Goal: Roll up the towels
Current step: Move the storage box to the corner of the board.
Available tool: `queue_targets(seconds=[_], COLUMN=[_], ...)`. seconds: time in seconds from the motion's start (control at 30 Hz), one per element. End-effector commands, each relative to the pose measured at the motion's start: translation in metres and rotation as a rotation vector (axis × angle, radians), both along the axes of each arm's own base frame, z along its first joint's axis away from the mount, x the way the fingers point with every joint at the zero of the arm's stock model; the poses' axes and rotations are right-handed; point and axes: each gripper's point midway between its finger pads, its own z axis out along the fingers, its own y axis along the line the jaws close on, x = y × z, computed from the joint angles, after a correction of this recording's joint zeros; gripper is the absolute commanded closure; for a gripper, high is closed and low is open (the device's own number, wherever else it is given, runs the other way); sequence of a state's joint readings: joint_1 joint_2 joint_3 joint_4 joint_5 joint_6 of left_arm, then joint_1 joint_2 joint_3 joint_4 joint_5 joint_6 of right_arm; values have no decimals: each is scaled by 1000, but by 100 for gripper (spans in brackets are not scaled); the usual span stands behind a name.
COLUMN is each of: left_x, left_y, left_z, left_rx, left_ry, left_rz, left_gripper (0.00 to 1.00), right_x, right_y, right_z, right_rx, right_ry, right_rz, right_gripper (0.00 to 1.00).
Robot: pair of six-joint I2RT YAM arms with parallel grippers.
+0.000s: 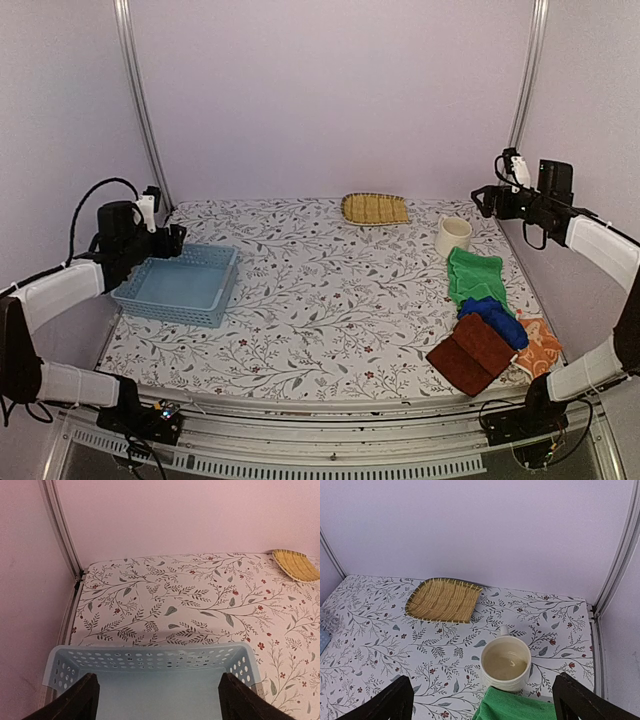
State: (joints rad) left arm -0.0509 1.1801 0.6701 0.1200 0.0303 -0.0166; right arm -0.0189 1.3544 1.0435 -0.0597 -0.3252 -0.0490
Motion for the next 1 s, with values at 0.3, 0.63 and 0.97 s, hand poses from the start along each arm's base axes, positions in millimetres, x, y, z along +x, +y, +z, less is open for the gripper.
queue_targets(seconds=[0.3,0.63,0.97], left_x=[-4,-11,4], left_y=[-66,-53,-16], left_z=[34,9,-79], left_rx=[-104,-99,-42], left_ry=[195,413,676], left_rz=[-71,122,275], left_gripper=[39,84,100], right_x=[-50,-91,-109], right_y=[38,77,86], right_z=[-14,-48,-53], right_rx=[-37,-16,-34], right_ry=[-15,31,22], right_rz=[285,530,615], right_gripper=[4,15,16])
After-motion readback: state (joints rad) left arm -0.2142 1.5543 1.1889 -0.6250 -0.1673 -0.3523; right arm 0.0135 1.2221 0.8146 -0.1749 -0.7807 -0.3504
